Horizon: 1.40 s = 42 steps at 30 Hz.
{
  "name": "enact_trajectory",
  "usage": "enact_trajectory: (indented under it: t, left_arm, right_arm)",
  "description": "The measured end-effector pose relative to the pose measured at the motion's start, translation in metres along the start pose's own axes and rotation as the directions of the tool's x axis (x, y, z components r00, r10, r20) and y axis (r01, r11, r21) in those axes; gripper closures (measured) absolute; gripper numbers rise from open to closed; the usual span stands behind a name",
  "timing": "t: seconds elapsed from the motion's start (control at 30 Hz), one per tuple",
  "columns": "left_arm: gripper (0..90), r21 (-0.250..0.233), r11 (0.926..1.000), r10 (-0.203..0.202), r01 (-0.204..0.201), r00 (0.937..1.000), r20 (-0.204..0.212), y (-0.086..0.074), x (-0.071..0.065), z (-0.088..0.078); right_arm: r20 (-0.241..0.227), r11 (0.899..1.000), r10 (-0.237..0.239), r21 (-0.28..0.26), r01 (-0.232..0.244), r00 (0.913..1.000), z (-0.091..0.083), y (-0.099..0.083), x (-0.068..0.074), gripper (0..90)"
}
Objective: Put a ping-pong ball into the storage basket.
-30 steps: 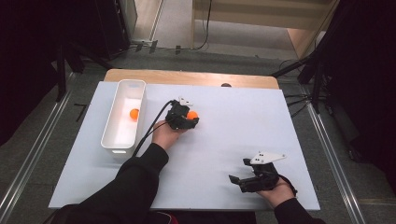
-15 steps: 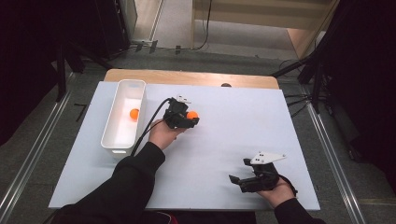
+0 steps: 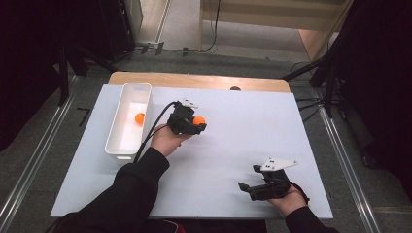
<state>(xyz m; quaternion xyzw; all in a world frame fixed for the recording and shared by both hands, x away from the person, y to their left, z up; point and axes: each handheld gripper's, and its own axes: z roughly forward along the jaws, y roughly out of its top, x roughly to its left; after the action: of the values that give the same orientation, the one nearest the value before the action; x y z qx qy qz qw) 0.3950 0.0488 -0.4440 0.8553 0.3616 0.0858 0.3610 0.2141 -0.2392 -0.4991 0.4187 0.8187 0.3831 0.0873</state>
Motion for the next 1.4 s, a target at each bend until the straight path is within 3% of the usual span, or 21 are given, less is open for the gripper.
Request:
enact_trajectory:
  t: [0.37, 0.8, 1.4]
  left_arm:
    - [50.6, -0.020, 0.9998, -0.008, 0.008, 0.9999, 0.014, 0.000, 0.004, -0.013]
    - [50.7, -0.007, 0.9999, 0.011, -0.011, 0.9998, 0.017, 0.000, 0.003, -0.026]
    - [50.6, 0.000, 0.9999, -0.011, 0.011, 0.9996, 0.024, 0.003, 0.014, -0.050]
  right_arm:
    - [0.000, 1.000, 0.000, -0.002, 0.000, 1.0000, 0.000, 0.000, 0.000, 11.1]
    - [-0.004, 1.000, 0.000, 0.005, 0.000, 1.0000, 0.001, 0.001, -0.001, 11.1]
    - [-0.002, 1.000, 0.005, 0.004, -0.005, 1.0000, 0.002, 0.001, -0.001, 11.1]
